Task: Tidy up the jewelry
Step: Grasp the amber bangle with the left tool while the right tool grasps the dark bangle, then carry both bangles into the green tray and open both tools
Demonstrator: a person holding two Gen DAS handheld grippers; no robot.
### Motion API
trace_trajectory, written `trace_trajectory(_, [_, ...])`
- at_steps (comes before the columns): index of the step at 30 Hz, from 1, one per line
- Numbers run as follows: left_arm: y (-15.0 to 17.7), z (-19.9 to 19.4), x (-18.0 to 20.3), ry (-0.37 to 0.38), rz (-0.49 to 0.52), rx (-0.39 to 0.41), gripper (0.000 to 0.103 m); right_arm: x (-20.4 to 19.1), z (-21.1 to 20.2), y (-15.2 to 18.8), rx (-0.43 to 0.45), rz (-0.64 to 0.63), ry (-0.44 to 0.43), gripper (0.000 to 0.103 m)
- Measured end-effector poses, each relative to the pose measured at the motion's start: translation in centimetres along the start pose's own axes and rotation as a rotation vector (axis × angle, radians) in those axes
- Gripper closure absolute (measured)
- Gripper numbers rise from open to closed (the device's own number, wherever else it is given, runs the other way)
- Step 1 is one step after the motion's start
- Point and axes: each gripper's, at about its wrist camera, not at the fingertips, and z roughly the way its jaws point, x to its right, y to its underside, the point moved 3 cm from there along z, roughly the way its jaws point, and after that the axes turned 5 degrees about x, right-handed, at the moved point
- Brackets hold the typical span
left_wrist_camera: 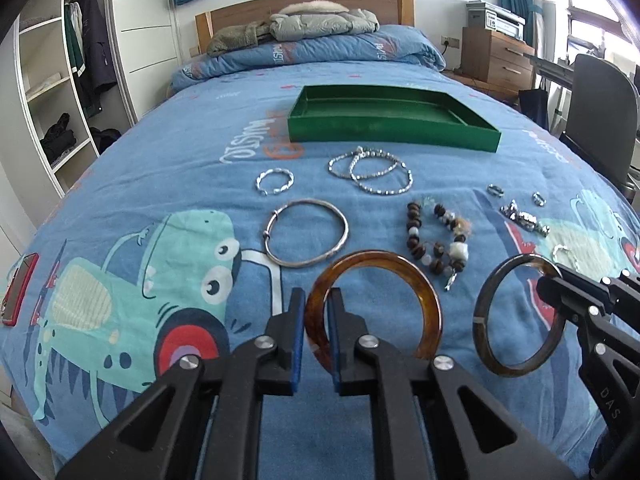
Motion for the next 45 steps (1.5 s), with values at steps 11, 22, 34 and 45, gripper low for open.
trace_trajectory(11, [-5.5,-4.8,-0.5,0.021,-0.018,0.116,0.093,0.9,-5.1,-5.0,0.142,0.043,0.029,0.094])
trace_trajectory(22, [-14.2,-4.9,-0.9,0.038,-0.038,0.223,0.093,4.8,-6.2,-12.8,0.244,0.093,0.083,0.094])
trace_trajectory(34, [-21.6,1.7,-0.3,0.038,-0.042,0.26,0.093,8.7,-0.6,-19.7,0.302,0.143,0.101,0.094])
trace_trajectory(45, [-24.4,13.9,1.6,0.065,-0.065,0.183,0.093,13.2,10.6,-20.8,0.237,0.213,0.15,0.094])
